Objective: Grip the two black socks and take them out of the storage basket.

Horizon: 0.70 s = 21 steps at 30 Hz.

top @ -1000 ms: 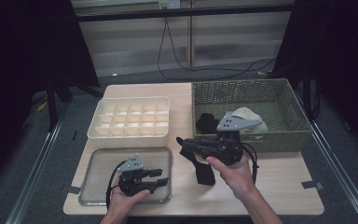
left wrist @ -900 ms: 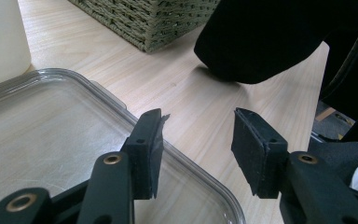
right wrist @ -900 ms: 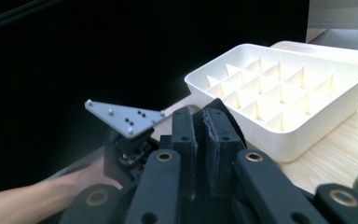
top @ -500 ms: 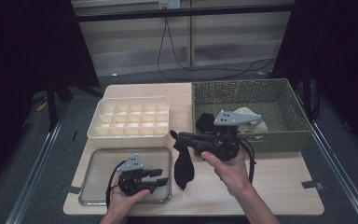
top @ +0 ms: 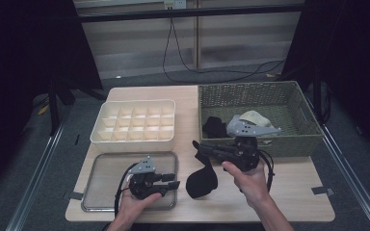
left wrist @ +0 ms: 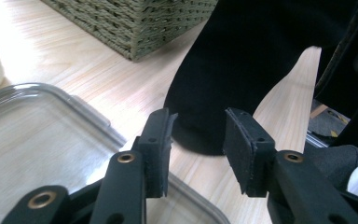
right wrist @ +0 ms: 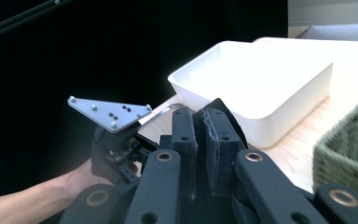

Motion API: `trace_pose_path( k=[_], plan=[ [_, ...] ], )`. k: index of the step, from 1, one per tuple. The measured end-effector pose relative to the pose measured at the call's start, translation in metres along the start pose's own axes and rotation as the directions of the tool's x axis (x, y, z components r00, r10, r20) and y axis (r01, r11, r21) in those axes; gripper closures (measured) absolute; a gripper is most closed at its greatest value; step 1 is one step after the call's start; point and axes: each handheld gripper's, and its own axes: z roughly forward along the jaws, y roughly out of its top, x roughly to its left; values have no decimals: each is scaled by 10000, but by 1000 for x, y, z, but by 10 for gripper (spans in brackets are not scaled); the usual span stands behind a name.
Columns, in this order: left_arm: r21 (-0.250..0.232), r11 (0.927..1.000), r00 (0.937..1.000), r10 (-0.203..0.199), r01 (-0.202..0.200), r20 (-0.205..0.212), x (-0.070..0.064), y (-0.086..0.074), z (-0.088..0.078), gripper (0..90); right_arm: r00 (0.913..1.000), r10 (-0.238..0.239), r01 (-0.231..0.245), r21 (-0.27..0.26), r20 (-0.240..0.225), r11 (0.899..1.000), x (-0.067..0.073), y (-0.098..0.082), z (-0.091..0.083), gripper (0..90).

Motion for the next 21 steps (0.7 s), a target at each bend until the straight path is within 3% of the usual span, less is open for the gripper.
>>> trace_pose_path(
  k=[9, 17, 21],
  plan=[
    [369, 9993, 9994, 88, -101, 342, 0, 8, 19, 742, 9996, 171, -176, 213, 238, 9996, -13, -13, -5, 834],
    [635, 9971, 9952, 357, -416, 915, -2, 17, 41, 759, 9985, 364, -376, 295, 403, 9989, -21, -21, -11, 833],
    [979, 9938, 9960, 460, -534, 767, -4, 16, 47, 759, 9983, 394, -407, 288, 431, 9988, -24, -27, -13, 833]
  ],
)
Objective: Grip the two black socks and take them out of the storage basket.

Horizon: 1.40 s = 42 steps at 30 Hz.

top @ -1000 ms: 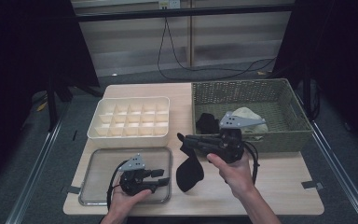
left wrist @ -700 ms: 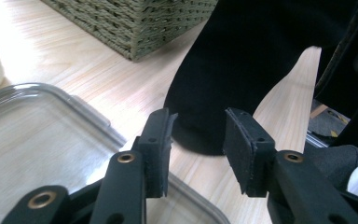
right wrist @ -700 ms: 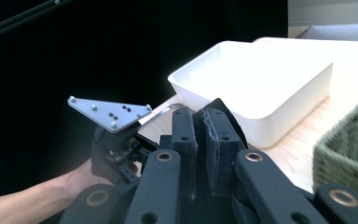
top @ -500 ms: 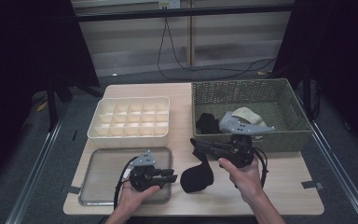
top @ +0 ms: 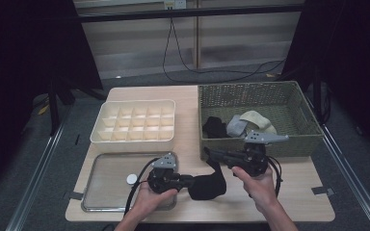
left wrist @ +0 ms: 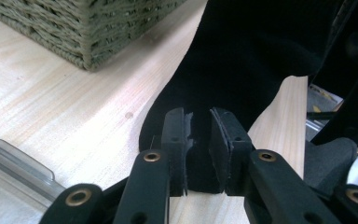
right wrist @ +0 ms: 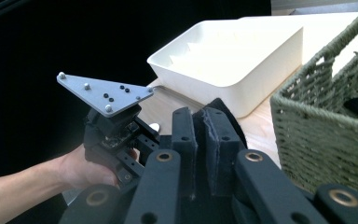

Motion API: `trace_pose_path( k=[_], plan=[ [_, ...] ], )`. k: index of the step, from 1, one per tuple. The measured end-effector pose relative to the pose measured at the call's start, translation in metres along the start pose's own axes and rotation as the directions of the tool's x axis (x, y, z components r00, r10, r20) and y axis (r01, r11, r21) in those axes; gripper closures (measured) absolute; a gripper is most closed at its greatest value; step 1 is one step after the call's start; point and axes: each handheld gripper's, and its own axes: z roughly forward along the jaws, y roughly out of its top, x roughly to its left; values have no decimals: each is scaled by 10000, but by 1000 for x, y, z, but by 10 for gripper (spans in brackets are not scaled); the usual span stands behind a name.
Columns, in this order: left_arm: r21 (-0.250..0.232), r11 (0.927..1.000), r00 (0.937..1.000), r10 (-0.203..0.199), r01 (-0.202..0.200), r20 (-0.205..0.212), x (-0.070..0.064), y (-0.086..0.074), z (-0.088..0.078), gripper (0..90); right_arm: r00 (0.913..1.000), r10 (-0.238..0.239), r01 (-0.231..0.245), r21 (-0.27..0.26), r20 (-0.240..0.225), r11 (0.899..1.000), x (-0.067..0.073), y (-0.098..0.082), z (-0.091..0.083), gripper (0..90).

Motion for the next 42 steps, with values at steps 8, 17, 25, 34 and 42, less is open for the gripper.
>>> trace_pose_path(
  k=[8, 17, 25, 34, 42],
  plan=[
    [586, 9983, 10000, 20, -21, 25, -2, -1, 9, 751, 9998, 138, -139, 104, 112, 9998, -7, -8, -3, 833],
    [1052, 9940, 9995, 306, -296, -77, -9, -2, 21, 755, 9996, 234, -240, 312, 186, 9992, -12, -15, -3, 833],
    [1338, 9906, 9991, 336, -299, -250, -11, -5, 27, 739, 9995, 172, -185, 457, 281, 9988, -17, -19, -3, 832],
    [1440, 9891, 9989, 350, -301, -310, -10, -6, 27, 745, 9959, 503, -535, 408, 754, 9977, -29, -34, -21, 832],
    [1449, 9893, 9987, 254, -187, -449, -10, -8, 23, 744, 9869, 926, -1013, 615, 1319, 9930, -46, -54, -37, 830]
  ],
)
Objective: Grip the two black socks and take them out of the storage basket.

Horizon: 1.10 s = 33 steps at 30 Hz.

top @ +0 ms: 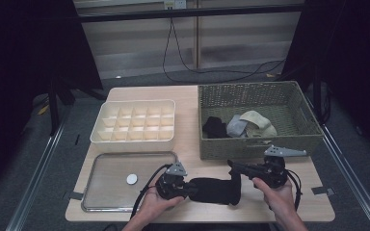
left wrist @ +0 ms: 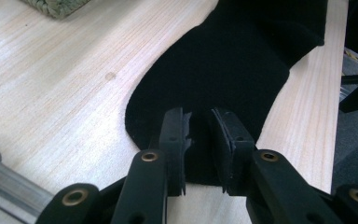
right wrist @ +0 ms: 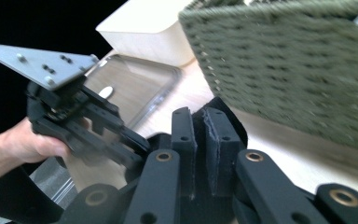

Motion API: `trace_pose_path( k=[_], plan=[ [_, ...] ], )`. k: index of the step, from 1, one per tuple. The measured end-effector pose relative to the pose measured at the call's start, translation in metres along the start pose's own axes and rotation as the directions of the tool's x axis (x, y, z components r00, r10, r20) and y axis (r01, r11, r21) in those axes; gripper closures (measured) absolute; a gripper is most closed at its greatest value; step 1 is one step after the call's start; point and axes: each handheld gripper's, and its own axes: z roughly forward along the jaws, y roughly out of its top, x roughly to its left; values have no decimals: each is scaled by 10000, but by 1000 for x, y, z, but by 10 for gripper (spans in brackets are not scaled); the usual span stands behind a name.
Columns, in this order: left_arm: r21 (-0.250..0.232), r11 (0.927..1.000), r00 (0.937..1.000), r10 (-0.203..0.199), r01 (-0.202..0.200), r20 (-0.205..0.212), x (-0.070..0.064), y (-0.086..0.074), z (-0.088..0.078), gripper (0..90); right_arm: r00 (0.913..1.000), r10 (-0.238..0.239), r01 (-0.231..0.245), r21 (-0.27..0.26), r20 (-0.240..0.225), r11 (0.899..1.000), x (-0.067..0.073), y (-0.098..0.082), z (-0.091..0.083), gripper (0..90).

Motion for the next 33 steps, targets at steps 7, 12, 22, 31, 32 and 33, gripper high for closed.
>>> trace_pose_path(
  k=[7, 12, 22, 31, 32, 33],
  plan=[
    [70, 10000, 10000, -34, 34, -29, 1, -1, -3, 744, 9990, 143, -146, 55, 413, 9999, -16, -12, -10, 827],
    [7, 9999, 9999, -102, 102, -26, 1, -4, -5, 737, 9963, 415, -429, 163, 749, 9989, -32, -19, -15, 819],
    [45, 10000, 10000, -12, 12, -89, -2, -6, -8, 708, 9934, 418, -449, 266, 1071, 9986, -34, -26, -19, 762],
    [30, 10000, 9999, -90, 89, 50, 1, -6, -9, 705, 9917, 427, -469, 320, 1209, 9984, -34, -30, -26, 741],
    [-7, 9998, 9998, -182, 182, 83, 1, -6, -9, 703, 9921, 394, -443, 388, 1192, 9983, -34, -31, -25, 741],
    [4, 9999, 9998, -165, 165, 92, 2, -6, -9, 700, 9916, 335, -401, 504, 1253, 9979, -34, -32, -23, 740]
  ],
)
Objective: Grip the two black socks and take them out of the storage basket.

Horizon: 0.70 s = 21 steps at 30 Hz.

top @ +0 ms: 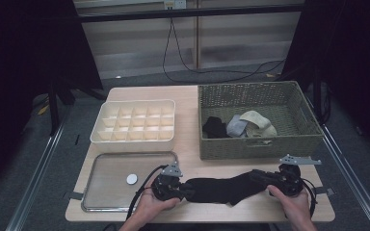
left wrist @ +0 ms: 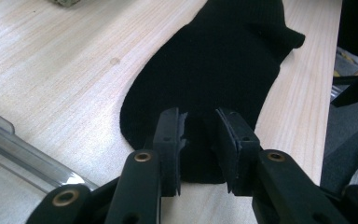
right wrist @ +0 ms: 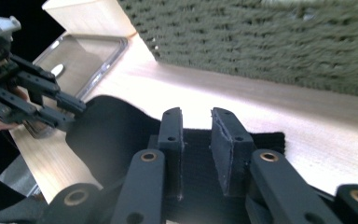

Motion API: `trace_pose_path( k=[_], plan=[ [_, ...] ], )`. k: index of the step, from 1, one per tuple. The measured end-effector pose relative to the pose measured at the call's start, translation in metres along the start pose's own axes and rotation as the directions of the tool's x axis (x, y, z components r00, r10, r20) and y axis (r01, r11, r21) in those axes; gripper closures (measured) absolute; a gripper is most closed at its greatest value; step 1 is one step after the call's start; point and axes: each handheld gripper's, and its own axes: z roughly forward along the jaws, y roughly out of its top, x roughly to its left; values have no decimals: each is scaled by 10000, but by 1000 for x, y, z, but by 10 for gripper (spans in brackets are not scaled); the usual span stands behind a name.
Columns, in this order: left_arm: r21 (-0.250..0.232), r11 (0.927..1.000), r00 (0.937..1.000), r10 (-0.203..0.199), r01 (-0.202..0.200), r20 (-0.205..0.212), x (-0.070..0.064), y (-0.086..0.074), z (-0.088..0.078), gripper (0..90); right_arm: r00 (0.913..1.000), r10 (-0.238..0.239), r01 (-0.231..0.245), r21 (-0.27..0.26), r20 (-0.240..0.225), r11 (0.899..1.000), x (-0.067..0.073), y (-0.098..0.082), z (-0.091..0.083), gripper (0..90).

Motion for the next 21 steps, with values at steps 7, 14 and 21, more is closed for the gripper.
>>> trace_pose_path(
  k=[7, 14, 21],
  plan=[
    [-14, 10000, 10000, 29, -29, 6, 0, 0, -1, 692, 9990, -451, 445, 909, 51, 9949, 8, -9, 17, 733],
    [-63, 10000, 10000, -41, 42, 31, 0, -1, 1, 690, 9976, -630, 571, 1781, 279, 9824, 8, -17, 25, 709],
    [-195, 9998, 9996, -78, 83, 263, -3, 0, 5, 689, 9978, -529, 457, 1657, 392, 9851, 1, -20, 21, 700]
  ],
)
